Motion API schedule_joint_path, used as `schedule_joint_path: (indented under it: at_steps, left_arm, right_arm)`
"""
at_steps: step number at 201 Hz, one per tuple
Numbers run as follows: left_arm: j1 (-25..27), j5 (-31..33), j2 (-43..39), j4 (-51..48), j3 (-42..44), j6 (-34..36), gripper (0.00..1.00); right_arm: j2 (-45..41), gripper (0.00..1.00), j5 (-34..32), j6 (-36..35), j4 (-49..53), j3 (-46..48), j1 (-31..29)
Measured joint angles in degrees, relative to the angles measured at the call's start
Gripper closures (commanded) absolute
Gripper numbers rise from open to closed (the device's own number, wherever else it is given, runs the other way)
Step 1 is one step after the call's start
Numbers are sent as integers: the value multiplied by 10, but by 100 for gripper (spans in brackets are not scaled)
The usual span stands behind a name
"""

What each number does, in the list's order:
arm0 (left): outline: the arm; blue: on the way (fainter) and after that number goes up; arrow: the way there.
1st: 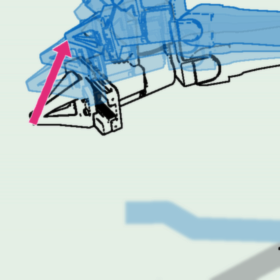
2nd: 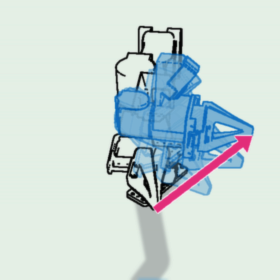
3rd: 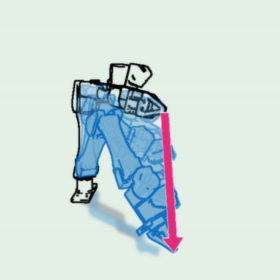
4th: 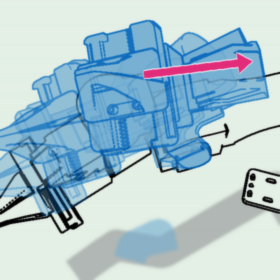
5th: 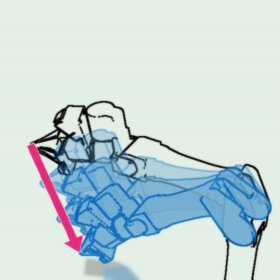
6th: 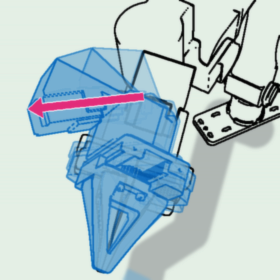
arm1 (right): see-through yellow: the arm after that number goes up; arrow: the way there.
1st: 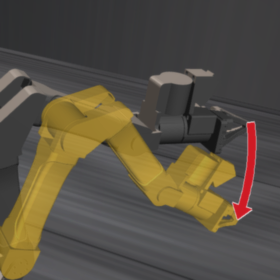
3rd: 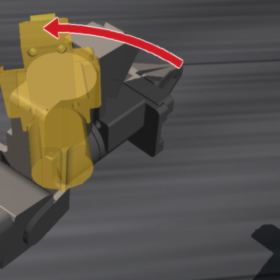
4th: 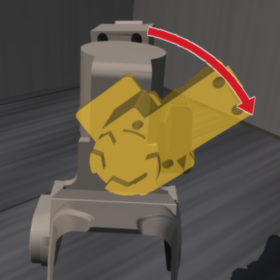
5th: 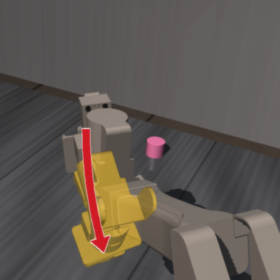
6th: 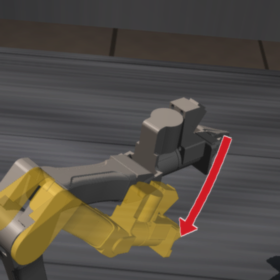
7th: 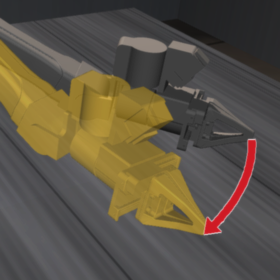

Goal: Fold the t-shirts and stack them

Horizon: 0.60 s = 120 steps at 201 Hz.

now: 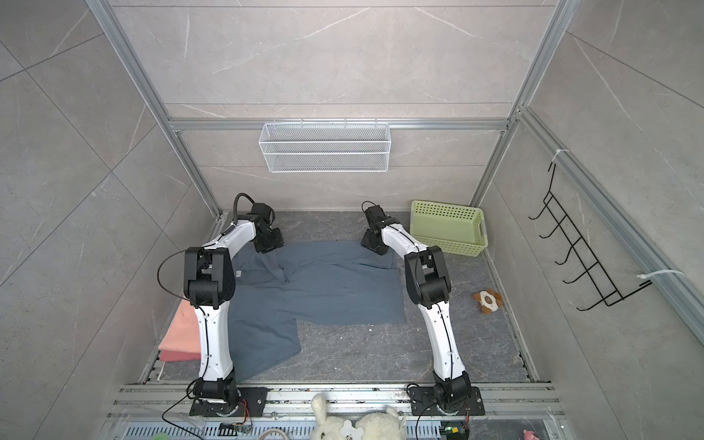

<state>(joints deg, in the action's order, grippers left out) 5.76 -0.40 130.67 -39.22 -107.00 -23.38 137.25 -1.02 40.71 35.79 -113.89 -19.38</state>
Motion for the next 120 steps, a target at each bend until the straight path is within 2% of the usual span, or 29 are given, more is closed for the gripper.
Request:
schedule_joint_path:
  at_steps: [49, 107, 120]
  left_arm:
    - [-1, 36, 10, -18, -10, -1, 69]
    - [-1, 49, 10, -26, -12, -6, 88]
    - [-1, 49, 10, -26, -12, -7, 98]
  right_arm:
    - [0, 50, 2, 0, 0, 0, 0]
    - [0, 49, 2, 0, 0, 0, 0]
    - [0, 49, 2, 0, 0, 0, 0]
